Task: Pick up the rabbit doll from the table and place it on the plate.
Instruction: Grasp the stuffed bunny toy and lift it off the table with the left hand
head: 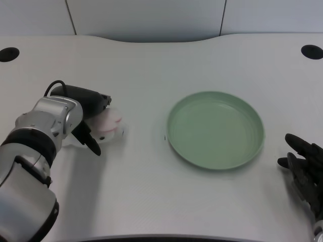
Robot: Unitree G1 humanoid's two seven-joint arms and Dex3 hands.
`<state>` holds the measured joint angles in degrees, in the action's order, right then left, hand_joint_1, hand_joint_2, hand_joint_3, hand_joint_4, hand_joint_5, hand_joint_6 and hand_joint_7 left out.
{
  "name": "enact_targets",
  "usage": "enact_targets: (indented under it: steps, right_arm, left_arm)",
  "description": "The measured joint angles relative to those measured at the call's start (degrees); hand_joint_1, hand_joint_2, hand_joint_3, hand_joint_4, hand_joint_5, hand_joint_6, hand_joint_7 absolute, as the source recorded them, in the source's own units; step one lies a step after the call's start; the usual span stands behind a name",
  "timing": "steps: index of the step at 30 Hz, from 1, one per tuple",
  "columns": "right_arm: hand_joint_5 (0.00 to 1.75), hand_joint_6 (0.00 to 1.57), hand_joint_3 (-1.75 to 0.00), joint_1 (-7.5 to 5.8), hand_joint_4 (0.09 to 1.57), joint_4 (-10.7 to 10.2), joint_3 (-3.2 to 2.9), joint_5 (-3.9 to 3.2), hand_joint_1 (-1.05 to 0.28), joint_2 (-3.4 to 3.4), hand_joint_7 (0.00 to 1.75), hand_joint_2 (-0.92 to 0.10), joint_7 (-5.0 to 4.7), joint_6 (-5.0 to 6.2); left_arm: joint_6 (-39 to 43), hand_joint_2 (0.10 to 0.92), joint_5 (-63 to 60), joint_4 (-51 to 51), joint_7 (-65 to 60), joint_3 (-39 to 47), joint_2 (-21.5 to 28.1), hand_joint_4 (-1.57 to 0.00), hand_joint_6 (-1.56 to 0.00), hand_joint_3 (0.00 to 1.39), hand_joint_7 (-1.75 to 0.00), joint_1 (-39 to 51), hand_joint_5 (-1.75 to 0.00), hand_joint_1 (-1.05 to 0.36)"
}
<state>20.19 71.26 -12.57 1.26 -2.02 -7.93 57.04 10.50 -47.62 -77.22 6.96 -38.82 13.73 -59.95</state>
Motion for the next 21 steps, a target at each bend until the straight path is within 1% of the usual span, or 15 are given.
enact_targets:
  steps: [3, 6, 9, 11, 13, 14, 16, 17, 18, 19, 20, 21]
  right_arm:
    - [0.85, 0.92, -0.3, -0.06, 0.69, -0.1, 0.21, 0.17, -0.28, 0.0, 0.01, -0.92, -0.63, 0.05]
    - [0.84, 0.91, -0.3, -0.2, 0.69, -0.4, 0.22, 0.09, -0.28, 0.05, 0.0, -0.92, -0.62, 0.55]
    - [0.83, 0.91, -0.31, -0.38, 0.69, -1.1, 0.22, -0.02, -0.27, 0.16, 0.0, -0.92, -0.28, 0.58]
    - [0.83, 0.91, -0.31, -0.41, 0.69, -1.1, 0.16, -0.17, -0.25, 0.2, 0.01, -0.92, 0.09, 0.58]
    - [0.83, 0.92, -0.31, -0.44, 0.7, -1.1, 0.05, -0.31, -0.25, 0.24, 0.01, -0.92, 0.35, 0.58]
    - [0.83, 0.92, -0.31, -0.44, 0.7, -1.1, 0.03, -0.33, -0.26, 0.24, 0.01, -0.92, 0.37, 0.58]
    - [0.82, 0.92, -0.31, -0.49, 0.7, -1.2, 0.05, -0.26, -0.26, 0.24, 0.01, -0.92, 0.24, 0.58]
    - [0.82, 0.91, -0.31, -0.53, 0.7, -1.2, 0.06, -0.26, -0.26, 0.24, 0.01, -0.92, 0.23, 0.58]
    - [0.82, 0.91, -0.31, -0.56, 0.7, -1.2, 0.05, -0.26, -0.26, 0.24, 0.01, -0.92, 0.26, 0.57]
    - [0.82, 0.92, -0.3, -0.56, 0.71, -1.2, 0.04, -0.28, -0.27, 0.24, 0.01, -0.92, 0.26, 0.57]
    - [0.82, 0.92, -0.3, -0.56, 0.71, -1.2, 0.03, -0.28, -0.27, 0.24, 0.01, -0.92, 0.26, 0.57]
    - [0.82, 0.92, -0.3, -0.56, 0.71, -1.2, 0.03, -0.27, -0.28, 0.24, 0.01, -0.92, 0.24, 0.56]
  left_arm:
    - [-0.4, 0.763, -0.1, -0.2, -1.0, -0.4, 0.0, -0.05, -0.08, 0.0, -0.01, 0.3, -0.01, -1.05]
    - [-1.7, 0.754, -0.3, -0.4, -1.2, -1.0, -0.3, -0.04, -0.07, 0.0, 0.0, 0.4, 0.0, -1.05]
    - [-2.2, 0.742, -2.2, -0.5, -1.4, -3.0, -0.3, -0.05, -0.08, 0.0, -0.01, 0.4, -0.01, -1.01]
    - [-2.1, 0.716, -3.8, -0.5, -2.1, -4.5, -0.3, -0.1, -0.12, 0.0, -0.02, 0.4, -0.04, -0.94]
    - [-1.6, 0.679, -4.5, -0.5, -4.3, -5.4, -0.1, -0.17, -0.21, 0.0, -0.06, 0.4, -0.07, -0.81]
    - [-1.5, 0.656, -4.7, -0.5, -6.0, -5.7, 0.0, -0.25, -0.29, 0.0, -0.08, 0.5, -0.12, -0.7]
    - [-1.0, 0.64, -5.7, -0.5, -9.4, -6.2, 0.4, -0.31, -0.36, 0.0, -0.1, 0.7, -0.15, -0.62]
    - [-0.6, 0.627, -5.8, -0.5, -11.0, -6.2, 0.6, -0.33, -0.51, 0.0, -0.1, 0.9, -0.43, -0.51]
    - [0.2, 0.627, -5.8, -0.5, -12.8, -6.2, 0.8, -0.26, -0.57, 0.0, -0.09, 1.1, -0.68, -0.47]
    - [0.9, 0.646, -5.8, -0.5, -14.3, -6.2, 1.1, -0.22, -0.62, 0.01, -0.1, 1.2, -0.89, -0.44]
    - [1.5, 0.67, -6.0, -0.5, -15.8, -6.4, 1.3, -0.21, -0.68, 0.02, -0.14, 1.3, -1.09, -0.39]
    - [2.2, 0.7, -6.2, -0.6, -17.3, -6.5, 1.6, -0.25, -0.69, 0.03, -0.22, 1.3, -1.12, -0.34]
